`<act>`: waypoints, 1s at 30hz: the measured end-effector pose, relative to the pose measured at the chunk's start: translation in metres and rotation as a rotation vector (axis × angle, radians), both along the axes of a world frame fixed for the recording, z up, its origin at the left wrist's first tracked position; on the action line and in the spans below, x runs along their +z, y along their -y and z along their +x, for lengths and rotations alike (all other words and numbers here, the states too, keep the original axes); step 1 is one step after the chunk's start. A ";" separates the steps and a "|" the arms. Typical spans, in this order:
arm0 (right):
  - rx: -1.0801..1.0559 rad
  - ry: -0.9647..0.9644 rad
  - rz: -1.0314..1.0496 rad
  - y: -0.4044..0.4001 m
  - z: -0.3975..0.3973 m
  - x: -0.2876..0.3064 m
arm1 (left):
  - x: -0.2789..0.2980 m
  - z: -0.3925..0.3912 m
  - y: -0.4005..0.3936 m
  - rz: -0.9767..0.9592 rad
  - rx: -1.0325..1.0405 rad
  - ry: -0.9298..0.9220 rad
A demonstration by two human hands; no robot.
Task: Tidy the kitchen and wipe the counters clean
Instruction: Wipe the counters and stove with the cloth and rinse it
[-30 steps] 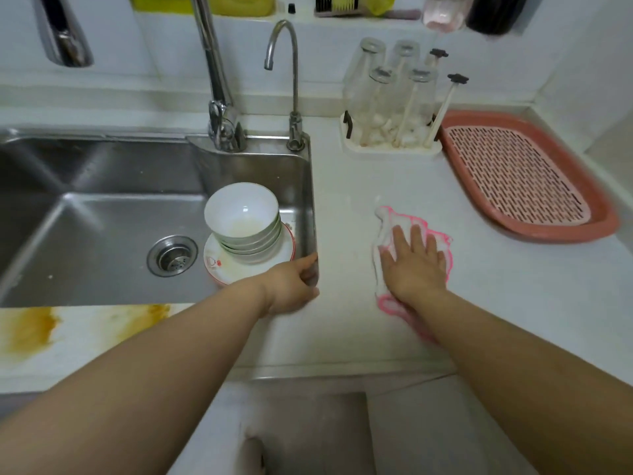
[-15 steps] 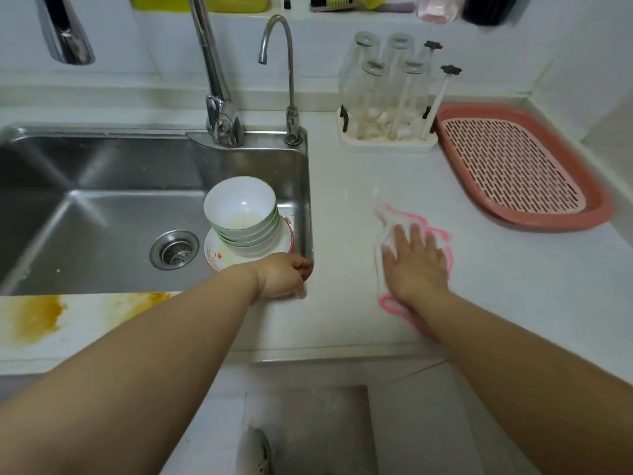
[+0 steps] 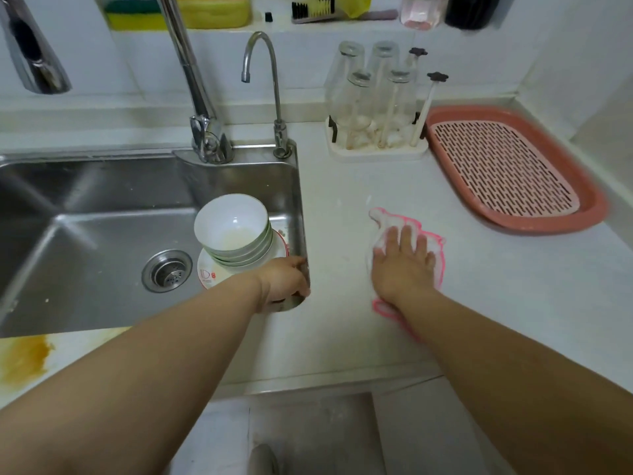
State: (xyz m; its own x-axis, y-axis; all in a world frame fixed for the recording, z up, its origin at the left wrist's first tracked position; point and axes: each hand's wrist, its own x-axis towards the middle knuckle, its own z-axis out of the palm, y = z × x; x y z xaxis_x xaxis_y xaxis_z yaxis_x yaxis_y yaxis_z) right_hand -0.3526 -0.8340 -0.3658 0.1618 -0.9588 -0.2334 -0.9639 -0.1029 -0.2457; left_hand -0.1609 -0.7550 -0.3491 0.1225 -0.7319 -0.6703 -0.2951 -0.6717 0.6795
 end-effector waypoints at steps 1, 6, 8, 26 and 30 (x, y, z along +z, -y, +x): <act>0.041 0.002 0.009 -0.002 0.015 0.000 | 0.000 -0.001 0.004 -0.016 0.019 0.024; 0.614 0.002 -0.177 -0.068 0.020 -0.017 | 0.003 -0.003 0.023 -0.075 0.057 0.073; 0.417 -0.062 -0.186 -0.050 -0.013 -0.016 | 0.003 0.000 0.032 -0.086 0.099 0.030; 0.355 -0.148 -0.183 0.051 -0.002 -0.006 | -0.002 0.012 0.045 -0.107 -0.075 0.132; -0.182 -0.006 -0.011 0.093 0.005 0.000 | -0.001 0.005 0.027 -0.131 -0.158 0.277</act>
State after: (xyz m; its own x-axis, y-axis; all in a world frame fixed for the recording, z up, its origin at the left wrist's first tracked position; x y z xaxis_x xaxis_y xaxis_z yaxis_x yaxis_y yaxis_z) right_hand -0.3479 -0.9272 -0.3658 -0.0164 -0.9747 -0.2230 -0.9683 0.0712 -0.2396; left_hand -0.1560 -0.7820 -0.3505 0.1655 -0.8339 -0.5266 -0.5740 -0.5156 0.6361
